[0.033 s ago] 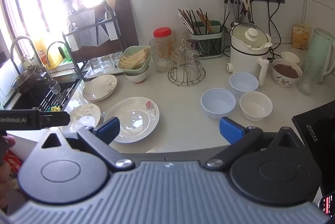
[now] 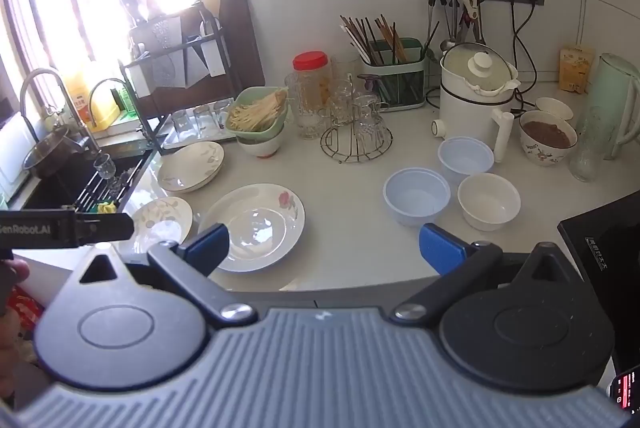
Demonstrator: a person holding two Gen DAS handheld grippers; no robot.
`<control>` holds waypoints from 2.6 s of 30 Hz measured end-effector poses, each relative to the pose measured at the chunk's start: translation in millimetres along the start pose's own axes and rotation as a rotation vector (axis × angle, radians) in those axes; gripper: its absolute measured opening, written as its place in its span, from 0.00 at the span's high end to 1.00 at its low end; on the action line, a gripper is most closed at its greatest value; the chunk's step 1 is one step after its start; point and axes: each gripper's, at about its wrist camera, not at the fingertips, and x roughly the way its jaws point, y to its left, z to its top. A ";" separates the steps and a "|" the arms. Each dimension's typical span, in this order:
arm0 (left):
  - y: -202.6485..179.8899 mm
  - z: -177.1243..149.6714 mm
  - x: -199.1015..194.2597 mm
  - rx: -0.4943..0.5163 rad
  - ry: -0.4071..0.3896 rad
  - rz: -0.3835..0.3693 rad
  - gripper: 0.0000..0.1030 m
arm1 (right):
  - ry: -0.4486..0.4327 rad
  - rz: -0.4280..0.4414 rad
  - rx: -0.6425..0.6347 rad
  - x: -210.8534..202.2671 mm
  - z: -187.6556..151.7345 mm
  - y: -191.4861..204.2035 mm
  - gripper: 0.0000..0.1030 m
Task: Organize plates and bowls
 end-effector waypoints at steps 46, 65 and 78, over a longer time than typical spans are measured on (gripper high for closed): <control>-12.2 11.5 -1.9 0.076 0.019 -0.011 0.02 | 0.035 0.007 0.021 -1.3 7.0 -1.0 0.00; -13.7 7.3 -7.6 0.085 -0.015 0.018 0.02 | 0.047 0.006 0.007 1.6 4.1 0.2 0.00; -12.3 3.6 -9.2 0.069 -0.018 0.011 0.02 | 0.043 0.004 0.024 -0.6 -0.5 -1.8 0.00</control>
